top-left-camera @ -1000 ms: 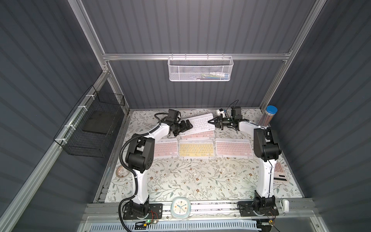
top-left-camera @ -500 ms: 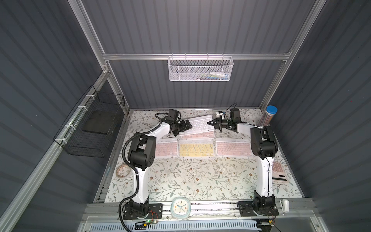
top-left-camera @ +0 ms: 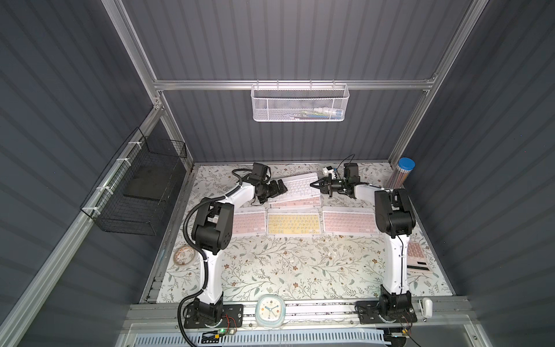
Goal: Stack the numeric keypads
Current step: Place the numeric keypad at the numeric keypad.
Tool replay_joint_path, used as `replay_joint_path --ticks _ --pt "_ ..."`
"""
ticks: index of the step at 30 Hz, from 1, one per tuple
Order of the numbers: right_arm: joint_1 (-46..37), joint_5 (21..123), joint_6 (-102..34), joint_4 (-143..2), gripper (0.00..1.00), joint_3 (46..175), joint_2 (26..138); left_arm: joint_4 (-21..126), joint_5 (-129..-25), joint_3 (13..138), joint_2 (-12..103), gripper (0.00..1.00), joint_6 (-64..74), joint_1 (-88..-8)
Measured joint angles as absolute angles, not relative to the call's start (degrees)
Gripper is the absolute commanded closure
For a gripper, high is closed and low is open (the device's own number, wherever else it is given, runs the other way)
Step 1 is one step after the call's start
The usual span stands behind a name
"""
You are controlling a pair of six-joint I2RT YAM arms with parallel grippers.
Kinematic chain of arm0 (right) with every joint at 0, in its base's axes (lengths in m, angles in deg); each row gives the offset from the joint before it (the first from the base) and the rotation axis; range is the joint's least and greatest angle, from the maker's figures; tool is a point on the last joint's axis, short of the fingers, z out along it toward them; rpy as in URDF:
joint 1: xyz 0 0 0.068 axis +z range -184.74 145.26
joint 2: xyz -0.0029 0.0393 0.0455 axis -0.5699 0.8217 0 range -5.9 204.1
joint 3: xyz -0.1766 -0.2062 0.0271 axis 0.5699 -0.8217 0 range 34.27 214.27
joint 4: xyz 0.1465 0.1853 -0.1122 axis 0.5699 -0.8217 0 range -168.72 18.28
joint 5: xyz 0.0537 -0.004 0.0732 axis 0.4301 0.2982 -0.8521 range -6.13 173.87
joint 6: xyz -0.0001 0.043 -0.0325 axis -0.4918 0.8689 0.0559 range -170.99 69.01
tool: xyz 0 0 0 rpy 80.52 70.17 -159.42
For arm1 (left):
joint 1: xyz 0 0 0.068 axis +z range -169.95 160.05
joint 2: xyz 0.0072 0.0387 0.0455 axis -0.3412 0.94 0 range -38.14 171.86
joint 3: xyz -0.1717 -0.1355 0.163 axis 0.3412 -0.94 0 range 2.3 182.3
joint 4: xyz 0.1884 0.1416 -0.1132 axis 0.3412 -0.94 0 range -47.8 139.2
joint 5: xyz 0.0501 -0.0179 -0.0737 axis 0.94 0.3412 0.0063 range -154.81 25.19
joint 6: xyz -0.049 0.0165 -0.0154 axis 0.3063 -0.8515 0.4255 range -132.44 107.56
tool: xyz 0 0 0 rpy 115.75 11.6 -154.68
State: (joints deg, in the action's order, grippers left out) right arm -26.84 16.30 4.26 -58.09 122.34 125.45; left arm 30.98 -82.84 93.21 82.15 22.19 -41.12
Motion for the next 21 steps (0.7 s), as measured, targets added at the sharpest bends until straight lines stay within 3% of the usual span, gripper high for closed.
replay_joint_path --ticks 16,21 --pt "-27.5 16.3 5.4 -55.8 1.0 121.5 128.7 31.2 -83.9 93.2 82.3 0.0 22.6 -38.6" --pt "-27.6 17.0 2.5 -58.6 0.93 121.5 128.7 31.2 -84.2 93.4 82.6 0.0 22.6 -38.6"
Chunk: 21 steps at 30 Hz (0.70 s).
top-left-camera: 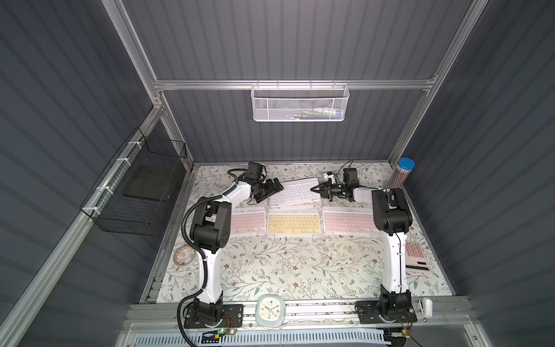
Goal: Stack the numeric keypads
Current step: Place the numeric keypad at the numeric keypad.
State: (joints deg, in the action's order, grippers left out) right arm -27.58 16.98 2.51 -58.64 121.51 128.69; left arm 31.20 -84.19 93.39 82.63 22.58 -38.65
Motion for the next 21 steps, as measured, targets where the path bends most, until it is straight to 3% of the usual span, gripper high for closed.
replay_joint_path --ticks 8,21 --pt "-27.6 19.7 -3.2 -65.8 0.76 122.3 128.7 31.2 -85.2 93.4 83.5 0.0 22.5 -38.6" --pt "-27.8 25.8 -8.5 -73.6 0.63 123.2 127.8 31.7 -86.5 93.3 84.0 0.0 22.5 -38.6"
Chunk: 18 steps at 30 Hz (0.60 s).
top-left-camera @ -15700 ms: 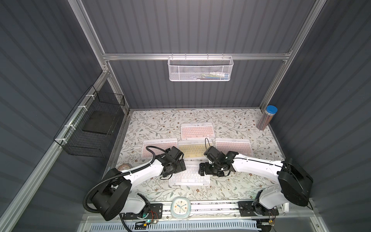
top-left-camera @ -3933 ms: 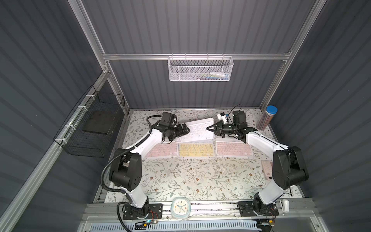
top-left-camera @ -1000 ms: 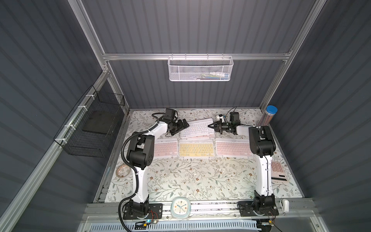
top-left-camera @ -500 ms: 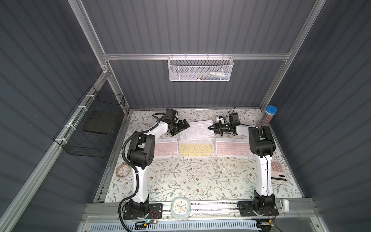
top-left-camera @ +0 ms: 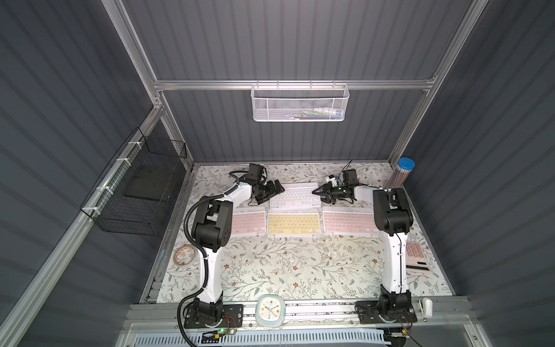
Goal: Stack the numeric keypads
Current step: Place the numeric keypad at the numeric keypad.
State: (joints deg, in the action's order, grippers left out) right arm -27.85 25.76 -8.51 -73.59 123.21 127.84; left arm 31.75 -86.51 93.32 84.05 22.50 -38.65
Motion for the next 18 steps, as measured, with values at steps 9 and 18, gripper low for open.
replay_joint_path --ticks 9,18 --pt "-28.5 29.4 -10.6 -76.8 0.61 123.2 124.9 32.3 -86.5 92.6 84.0 0.0 22.5 -38.8" --pt "-29.5 32.3 -11.2 -78.4 0.58 123.2 123.9 32.3 -86.5 92.6 84.2 0.0 22.6 -40.2"
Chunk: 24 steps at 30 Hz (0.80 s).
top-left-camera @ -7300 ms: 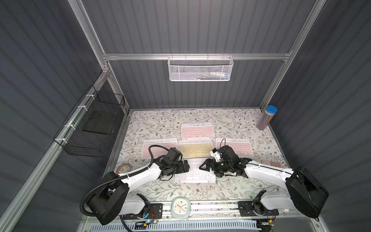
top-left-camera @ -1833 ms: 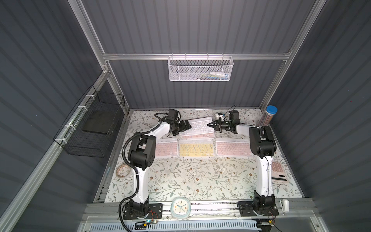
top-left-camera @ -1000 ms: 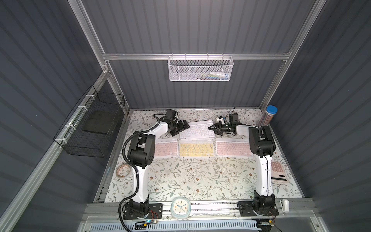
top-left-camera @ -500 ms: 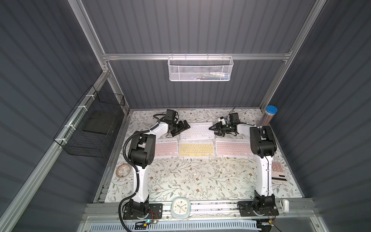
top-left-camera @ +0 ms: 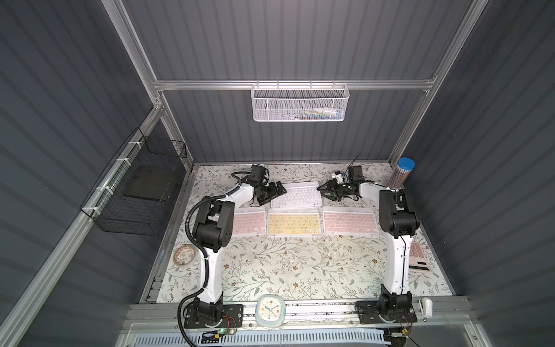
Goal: Stack the numeric keypads
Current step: Place the numeric keypad at the numeric keypad.
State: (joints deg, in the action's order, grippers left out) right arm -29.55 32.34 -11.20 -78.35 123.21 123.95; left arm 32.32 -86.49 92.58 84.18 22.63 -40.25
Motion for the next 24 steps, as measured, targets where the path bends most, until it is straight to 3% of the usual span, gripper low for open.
replay_joint_path --ticks 24 --pt "-29.4 42.6 -13.6 -87.8 0.51 123.5 118.1 27.5 -81.5 94.8 84.1 0.0 20.0 -40.6"
